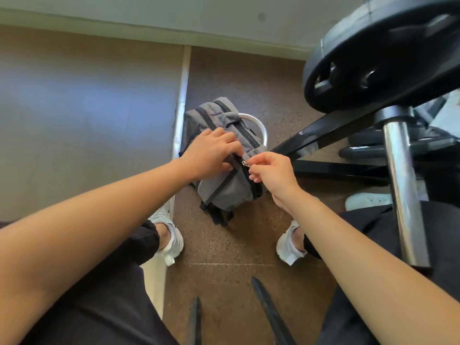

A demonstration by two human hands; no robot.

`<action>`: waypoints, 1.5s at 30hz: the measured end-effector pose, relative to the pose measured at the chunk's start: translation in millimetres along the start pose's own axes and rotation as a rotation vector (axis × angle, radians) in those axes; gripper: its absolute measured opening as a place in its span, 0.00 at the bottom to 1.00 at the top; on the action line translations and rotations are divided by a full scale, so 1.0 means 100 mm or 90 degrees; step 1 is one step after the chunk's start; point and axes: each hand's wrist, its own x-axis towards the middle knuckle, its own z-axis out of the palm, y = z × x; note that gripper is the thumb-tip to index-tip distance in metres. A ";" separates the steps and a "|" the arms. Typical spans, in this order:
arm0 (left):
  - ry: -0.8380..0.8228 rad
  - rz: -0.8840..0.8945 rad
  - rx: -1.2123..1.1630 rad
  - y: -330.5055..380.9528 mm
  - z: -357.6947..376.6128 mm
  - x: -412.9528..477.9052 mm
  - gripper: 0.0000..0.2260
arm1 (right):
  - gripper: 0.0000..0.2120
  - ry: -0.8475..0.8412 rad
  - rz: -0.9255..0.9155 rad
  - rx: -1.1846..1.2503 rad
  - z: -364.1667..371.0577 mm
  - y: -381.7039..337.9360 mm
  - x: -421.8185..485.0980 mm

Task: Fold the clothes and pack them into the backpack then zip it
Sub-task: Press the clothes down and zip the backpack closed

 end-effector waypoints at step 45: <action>-0.044 -0.136 -0.345 0.38 -0.59 -0.28 0.06 | 0.07 -0.140 0.059 -0.331 -0.19 0.60 -0.11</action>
